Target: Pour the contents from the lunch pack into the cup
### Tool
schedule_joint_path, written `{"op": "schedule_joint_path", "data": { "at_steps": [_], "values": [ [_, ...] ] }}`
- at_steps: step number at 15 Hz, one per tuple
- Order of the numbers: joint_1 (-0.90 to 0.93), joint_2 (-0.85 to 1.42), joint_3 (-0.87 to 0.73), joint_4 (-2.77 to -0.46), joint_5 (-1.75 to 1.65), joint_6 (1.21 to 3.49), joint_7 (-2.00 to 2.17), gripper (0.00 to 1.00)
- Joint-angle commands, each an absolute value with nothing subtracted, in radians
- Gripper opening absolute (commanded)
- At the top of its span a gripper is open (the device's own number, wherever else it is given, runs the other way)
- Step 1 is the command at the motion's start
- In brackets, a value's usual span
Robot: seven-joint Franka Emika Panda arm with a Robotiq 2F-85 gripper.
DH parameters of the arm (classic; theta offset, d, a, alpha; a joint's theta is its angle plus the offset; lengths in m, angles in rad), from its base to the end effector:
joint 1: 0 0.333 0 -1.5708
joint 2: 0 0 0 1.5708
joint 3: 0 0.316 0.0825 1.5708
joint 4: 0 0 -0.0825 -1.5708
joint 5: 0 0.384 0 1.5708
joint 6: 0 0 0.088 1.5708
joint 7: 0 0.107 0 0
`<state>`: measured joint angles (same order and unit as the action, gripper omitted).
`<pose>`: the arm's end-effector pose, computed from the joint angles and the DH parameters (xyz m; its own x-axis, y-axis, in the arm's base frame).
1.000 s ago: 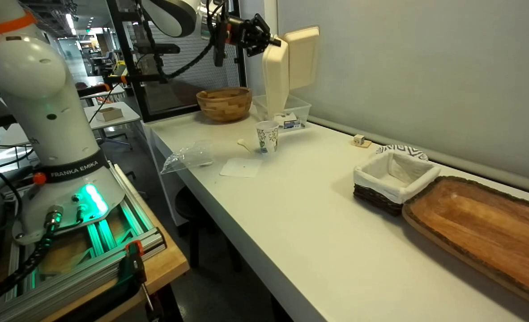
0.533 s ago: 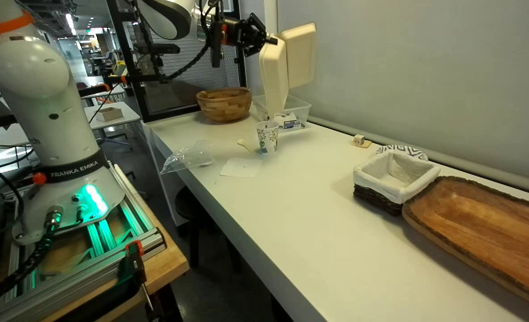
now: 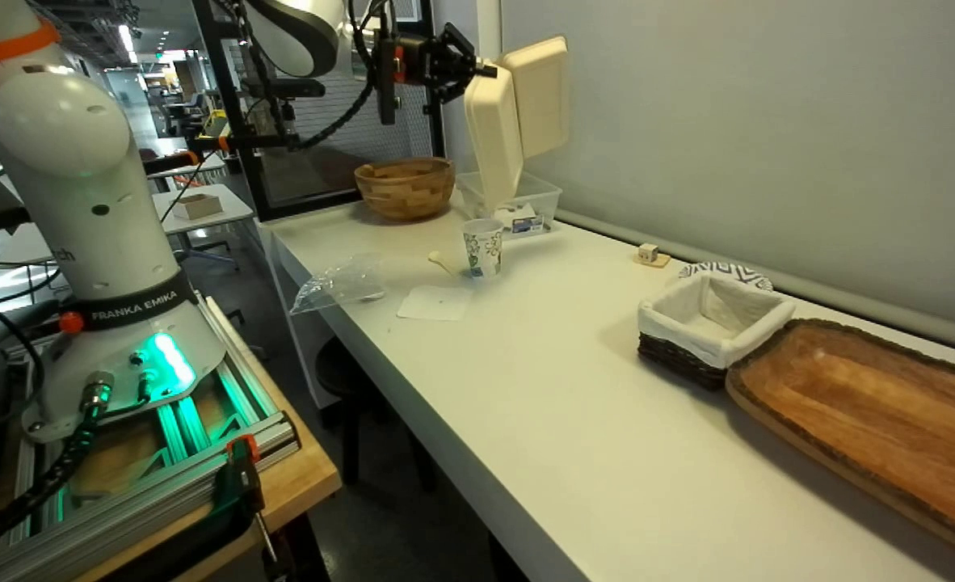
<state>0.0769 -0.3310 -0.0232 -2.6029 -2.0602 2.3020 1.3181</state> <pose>0.4333 0.0049 0.3930 0.6090 0.6333 0.4775 -0.1867 -0.4706 0.8624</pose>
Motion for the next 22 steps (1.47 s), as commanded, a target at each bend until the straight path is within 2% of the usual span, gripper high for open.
{"op": "schedule_joint_path", "data": {
  "at_steps": [1, 22],
  "values": [
    [0.1, -0.344, -0.016, -2.631, -2.079, 2.257, 1.338, 0.01],
    [0.168, -0.306, 0.069, -2.662, -2.048, 2.046, 1.316, 0.01]
  ]
}}
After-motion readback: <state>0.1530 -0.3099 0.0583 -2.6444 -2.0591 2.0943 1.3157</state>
